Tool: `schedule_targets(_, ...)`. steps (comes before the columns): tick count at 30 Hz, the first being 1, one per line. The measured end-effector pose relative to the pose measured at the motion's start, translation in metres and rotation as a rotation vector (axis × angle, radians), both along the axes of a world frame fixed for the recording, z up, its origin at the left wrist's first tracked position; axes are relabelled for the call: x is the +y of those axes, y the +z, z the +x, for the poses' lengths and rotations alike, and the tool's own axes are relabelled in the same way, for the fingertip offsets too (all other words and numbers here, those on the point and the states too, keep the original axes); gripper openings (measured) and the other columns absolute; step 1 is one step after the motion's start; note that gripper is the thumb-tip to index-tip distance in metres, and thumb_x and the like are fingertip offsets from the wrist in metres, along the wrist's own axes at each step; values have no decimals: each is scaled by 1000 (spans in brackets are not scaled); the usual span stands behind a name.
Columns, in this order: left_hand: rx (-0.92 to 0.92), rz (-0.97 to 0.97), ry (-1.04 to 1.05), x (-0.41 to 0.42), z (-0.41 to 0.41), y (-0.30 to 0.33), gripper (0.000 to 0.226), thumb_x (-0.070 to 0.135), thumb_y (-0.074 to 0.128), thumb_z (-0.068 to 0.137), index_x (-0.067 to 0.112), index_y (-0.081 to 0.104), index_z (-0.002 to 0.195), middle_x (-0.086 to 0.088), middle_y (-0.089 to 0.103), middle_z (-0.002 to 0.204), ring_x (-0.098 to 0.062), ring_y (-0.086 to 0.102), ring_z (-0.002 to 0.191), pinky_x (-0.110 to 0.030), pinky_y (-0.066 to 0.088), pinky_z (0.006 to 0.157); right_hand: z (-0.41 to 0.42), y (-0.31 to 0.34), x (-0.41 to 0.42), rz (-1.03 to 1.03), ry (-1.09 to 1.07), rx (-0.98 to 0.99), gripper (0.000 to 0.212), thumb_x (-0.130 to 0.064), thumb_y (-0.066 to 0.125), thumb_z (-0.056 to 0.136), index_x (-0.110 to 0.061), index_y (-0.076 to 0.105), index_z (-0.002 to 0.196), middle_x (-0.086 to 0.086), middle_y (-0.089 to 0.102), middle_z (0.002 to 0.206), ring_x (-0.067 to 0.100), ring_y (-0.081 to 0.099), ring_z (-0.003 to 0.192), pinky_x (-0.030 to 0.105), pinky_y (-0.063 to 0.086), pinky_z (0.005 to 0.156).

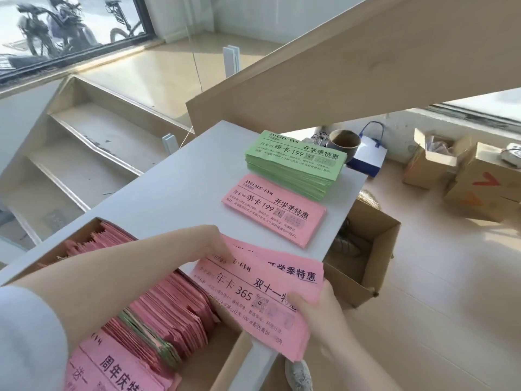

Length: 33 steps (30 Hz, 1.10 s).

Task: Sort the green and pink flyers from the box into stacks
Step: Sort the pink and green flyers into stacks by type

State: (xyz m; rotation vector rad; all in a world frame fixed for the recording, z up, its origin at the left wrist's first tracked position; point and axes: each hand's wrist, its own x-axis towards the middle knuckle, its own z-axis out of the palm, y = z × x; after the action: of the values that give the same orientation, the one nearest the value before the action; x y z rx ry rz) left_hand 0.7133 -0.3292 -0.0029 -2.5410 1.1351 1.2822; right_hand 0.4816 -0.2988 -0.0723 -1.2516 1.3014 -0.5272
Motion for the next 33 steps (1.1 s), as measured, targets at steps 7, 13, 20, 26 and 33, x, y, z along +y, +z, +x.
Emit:
schedule_targets(7, 541, -155, -11, 4, -2, 9, 30, -5, 59, 85, 8, 62, 112, -5, 69, 102, -26, 65, 100, -40, 51, 93, -23, 10, 1, -134, -157, -29, 33, -8, 69, 78, -27, 58, 102, -8, 69, 101, 9, 65, 95, 46, 53, 86)
schedule_targets(13, 652, -712, -50, 4, 15, 51, 28, 6, 66, 63, 18, 60, 87, 5, 67, 80, -9, 61, 76, -24, 46, 72, -25, 40, -11, -509, -149, -169, 47, -1, 69, 79, -35, 48, 104, -26, 67, 93, -12, 60, 92, 8, 49, 75)
schedule_targets(20, 397, -481, -106, 8, 33, 26, 45, -3, 64, 79, 24, 52, 113, 0, 62, 110, -16, 58, 99, -23, 46, 83, -23, 22, -23, -386, 92, -119, 28, -8, 73, 78, -24, 59, 97, -13, 66, 92, 8, 62, 88, 39, 52, 80)
schedule_targets(26, 415, -626, -6, 1, 35, 26, 26, -6, 60, 81, 18, 64, 93, -1, 66, 87, -14, 60, 82, -29, 48, 81, -10, 34, -30, -389, 59, -182, 38, 1, 63, 84, -36, 60, 92, -32, 66, 87, -13, 59, 87, 8, 44, 76)
schedule_targets(33, 643, -399, 97, -6, 44, 3, 42, -13, 55, 79, 18, 63, 107, 4, 67, 110, -11, 56, 110, -27, 38, 103, -2, 18, -34, -421, 137, -49, 37, -3, 59, 89, -36, 48, 103, -55, 52, 87, -28, 49, 90, -4, 36, 73)
